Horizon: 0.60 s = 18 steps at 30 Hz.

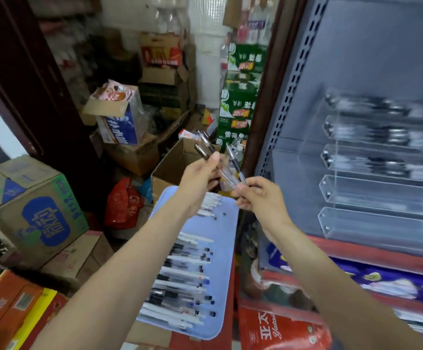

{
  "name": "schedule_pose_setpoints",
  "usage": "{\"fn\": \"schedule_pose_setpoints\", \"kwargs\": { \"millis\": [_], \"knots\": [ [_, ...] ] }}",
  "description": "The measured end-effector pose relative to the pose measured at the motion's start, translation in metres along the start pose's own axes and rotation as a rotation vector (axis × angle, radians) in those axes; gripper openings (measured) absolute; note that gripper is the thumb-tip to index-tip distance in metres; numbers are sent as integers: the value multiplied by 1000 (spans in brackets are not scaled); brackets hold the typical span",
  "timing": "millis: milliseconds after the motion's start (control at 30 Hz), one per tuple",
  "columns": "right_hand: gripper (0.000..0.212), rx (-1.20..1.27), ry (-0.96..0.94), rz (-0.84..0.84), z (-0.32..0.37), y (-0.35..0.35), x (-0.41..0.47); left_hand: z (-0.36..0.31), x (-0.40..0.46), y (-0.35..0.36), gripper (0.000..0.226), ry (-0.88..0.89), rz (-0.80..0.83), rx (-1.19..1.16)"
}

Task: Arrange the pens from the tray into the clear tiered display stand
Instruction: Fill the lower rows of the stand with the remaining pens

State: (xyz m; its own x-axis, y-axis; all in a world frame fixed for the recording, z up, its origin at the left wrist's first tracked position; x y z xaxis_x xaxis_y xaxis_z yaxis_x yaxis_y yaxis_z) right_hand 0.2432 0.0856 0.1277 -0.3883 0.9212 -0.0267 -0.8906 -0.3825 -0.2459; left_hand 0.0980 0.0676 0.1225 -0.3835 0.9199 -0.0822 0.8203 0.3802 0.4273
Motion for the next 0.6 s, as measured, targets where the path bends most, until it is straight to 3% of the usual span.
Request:
{"fn": "schedule_pose_setpoints", "kwargs": {
  "millis": [133, 333, 533, 600],
  "knots": [
    [15, 65, -37, 60, 17, -52, -14, -3, -18, 75, 26, 39, 174, 87],
    [18, -117, -110, 47, 17, -149, -33, 5, -40, 180, 22, 21, 356, 172],
    [40, -669, -208, 53, 7, -225, -45, 30, -50, 240, 19, 80, 293, 238],
    [40, -723, -205, 3, 6, -251, -45, 30, -51, 247, 19, 190, 279, 320]
  ]
}}
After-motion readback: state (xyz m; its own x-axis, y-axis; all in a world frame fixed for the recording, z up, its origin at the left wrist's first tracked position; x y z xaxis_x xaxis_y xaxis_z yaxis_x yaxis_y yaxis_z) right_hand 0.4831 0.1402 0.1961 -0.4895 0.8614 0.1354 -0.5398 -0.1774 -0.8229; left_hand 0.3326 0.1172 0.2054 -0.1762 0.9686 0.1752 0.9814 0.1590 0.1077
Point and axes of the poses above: each hand's wrist, its own x-axis towards the middle knuckle, its own y-axis out of the palm, z = x × y, the point moved 2 cm from there along x, towards the middle knuckle, and after that the axes turned 12 degrees about -x, right-handed, at the moved point
